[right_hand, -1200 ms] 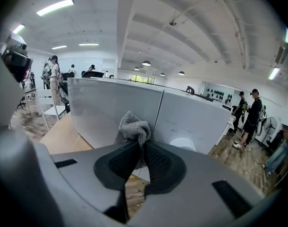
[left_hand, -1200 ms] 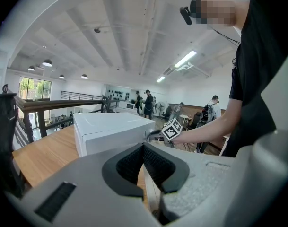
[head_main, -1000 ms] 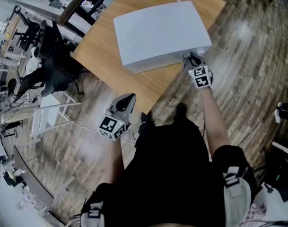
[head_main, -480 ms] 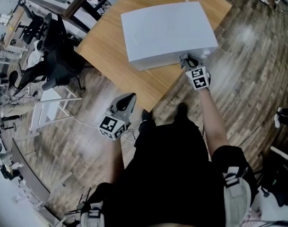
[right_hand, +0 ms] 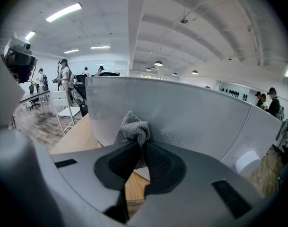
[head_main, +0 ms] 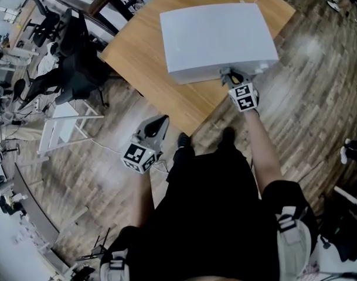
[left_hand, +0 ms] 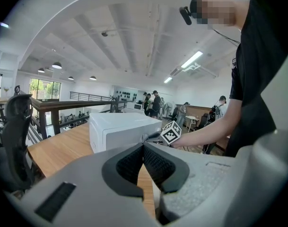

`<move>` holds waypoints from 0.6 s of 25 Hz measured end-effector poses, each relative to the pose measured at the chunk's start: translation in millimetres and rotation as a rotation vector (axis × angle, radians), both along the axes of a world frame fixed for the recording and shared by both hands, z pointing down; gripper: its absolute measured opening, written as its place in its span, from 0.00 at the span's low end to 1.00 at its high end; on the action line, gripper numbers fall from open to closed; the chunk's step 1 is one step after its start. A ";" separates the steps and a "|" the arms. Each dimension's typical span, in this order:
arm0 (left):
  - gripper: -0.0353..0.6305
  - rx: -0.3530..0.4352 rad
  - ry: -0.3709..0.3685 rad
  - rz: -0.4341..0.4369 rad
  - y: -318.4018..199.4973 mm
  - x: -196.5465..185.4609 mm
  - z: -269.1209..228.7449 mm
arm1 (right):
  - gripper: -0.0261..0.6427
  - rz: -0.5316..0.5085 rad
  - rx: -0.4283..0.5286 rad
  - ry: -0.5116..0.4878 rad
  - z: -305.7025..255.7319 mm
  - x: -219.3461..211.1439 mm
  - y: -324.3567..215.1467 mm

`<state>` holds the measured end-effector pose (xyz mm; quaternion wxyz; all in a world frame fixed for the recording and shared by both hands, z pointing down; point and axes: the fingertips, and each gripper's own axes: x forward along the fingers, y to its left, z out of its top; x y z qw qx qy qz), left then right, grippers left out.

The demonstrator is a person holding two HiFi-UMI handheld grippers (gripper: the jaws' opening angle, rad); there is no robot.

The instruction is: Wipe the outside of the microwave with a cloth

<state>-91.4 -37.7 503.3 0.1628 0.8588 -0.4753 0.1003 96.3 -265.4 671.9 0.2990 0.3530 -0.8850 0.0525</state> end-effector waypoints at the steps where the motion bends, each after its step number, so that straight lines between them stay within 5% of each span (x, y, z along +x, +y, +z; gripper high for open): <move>1: 0.06 -0.003 0.001 -0.005 1.8 -2.0 0.1 | 0.09 -0.004 -0.003 -0.004 -0.1 -3.8 1.6; 15: 0.06 -0.006 -0.001 -0.040 17.3 -23.7 0.6 | 0.09 -0.044 -0.031 -0.044 0.8 -48.4 16.8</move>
